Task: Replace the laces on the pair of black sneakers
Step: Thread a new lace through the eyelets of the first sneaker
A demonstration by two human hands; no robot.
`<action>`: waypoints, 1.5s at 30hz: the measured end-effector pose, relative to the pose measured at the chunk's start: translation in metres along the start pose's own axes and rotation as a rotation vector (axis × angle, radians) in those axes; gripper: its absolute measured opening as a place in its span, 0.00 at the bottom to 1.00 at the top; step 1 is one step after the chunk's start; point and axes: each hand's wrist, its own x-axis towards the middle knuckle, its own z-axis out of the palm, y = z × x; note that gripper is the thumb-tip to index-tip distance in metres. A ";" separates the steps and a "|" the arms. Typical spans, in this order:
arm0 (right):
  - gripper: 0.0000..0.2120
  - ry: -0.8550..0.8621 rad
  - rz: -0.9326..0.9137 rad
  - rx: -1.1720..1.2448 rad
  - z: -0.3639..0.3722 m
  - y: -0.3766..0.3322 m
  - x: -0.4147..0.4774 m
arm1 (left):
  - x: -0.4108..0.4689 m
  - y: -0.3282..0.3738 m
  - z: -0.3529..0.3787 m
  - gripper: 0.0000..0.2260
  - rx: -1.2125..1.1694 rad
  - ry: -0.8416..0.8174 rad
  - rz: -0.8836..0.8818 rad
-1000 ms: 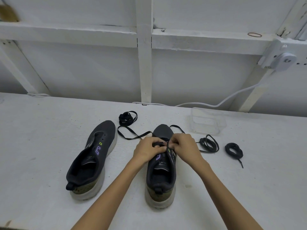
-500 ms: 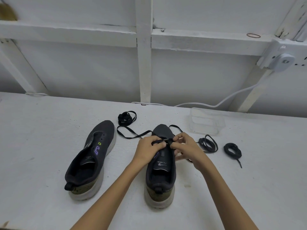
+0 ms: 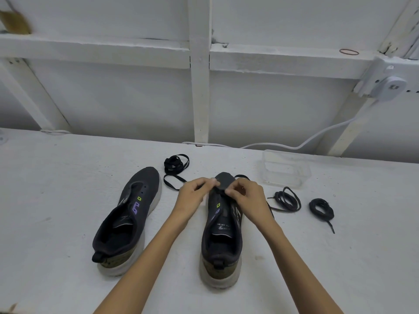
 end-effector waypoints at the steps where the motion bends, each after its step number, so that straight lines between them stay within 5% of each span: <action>1: 0.05 -0.024 0.000 0.008 -0.002 -0.001 0.001 | 0.001 -0.005 -0.005 0.09 0.034 0.019 0.010; 10: 0.05 -0.187 0.008 -0.288 0.000 -0.012 0.008 | -0.002 -0.029 -0.017 0.05 0.311 0.004 0.099; 20: 0.05 -0.250 0.247 0.276 -0.003 0.002 0.006 | 0.001 -0.023 -0.010 0.03 0.499 0.000 0.209; 29: 0.07 -0.269 0.279 0.382 -0.003 0.007 0.006 | 0.000 -0.010 -0.002 0.06 0.896 -0.064 0.384; 38: 0.05 -0.215 0.187 0.224 0.007 0.011 0.004 | 0.010 -0.015 -0.005 0.07 0.465 -0.088 0.174; 41: 0.02 -0.178 0.153 0.147 0.012 0.010 0.003 | 0.009 -0.015 -0.007 0.07 0.418 -0.113 0.152; 45: 0.12 -0.169 0.075 -0.023 0.019 0.009 0.004 | 0.004 -0.020 -0.005 0.16 0.535 -0.116 0.117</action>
